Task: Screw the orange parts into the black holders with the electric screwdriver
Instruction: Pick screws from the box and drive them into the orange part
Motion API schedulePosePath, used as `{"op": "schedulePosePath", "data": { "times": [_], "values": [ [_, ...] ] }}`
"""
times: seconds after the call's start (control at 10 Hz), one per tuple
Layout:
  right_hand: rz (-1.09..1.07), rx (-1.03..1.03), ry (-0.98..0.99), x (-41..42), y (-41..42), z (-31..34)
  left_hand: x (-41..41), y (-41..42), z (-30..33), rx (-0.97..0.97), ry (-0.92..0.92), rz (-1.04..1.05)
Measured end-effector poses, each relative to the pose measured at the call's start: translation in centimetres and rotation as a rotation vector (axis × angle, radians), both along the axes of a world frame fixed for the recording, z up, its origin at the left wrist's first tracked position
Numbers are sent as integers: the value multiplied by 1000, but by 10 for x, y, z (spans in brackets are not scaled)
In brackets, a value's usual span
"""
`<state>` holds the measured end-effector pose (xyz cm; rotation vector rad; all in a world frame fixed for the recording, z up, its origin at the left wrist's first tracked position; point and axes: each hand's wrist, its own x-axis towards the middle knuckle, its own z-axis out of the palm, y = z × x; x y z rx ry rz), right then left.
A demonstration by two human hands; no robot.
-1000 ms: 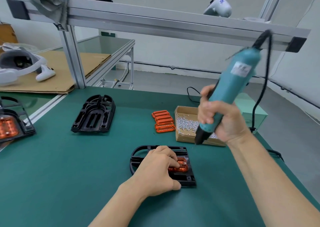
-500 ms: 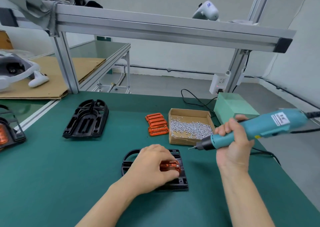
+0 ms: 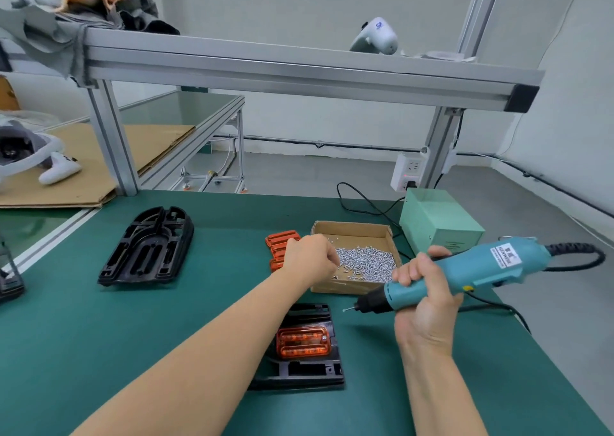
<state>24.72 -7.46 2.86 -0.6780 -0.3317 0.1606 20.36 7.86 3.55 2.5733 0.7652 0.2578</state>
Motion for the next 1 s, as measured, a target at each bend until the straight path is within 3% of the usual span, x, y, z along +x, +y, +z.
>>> {"op": "schedulePosePath", "data": {
  "times": [0.2, 0.8, 1.0],
  "values": [
    [9, -4, 34, 2, -1, 0, 17, 2, -8, 125, 173, -19],
    [27, 2, 38, 1, 0, -1, 23, 3, -16, 289, 169, 18],
    [19, -16, 45, 0, 0, -1, 23, 6, -15, 329, 163, -126]
  ]
}}
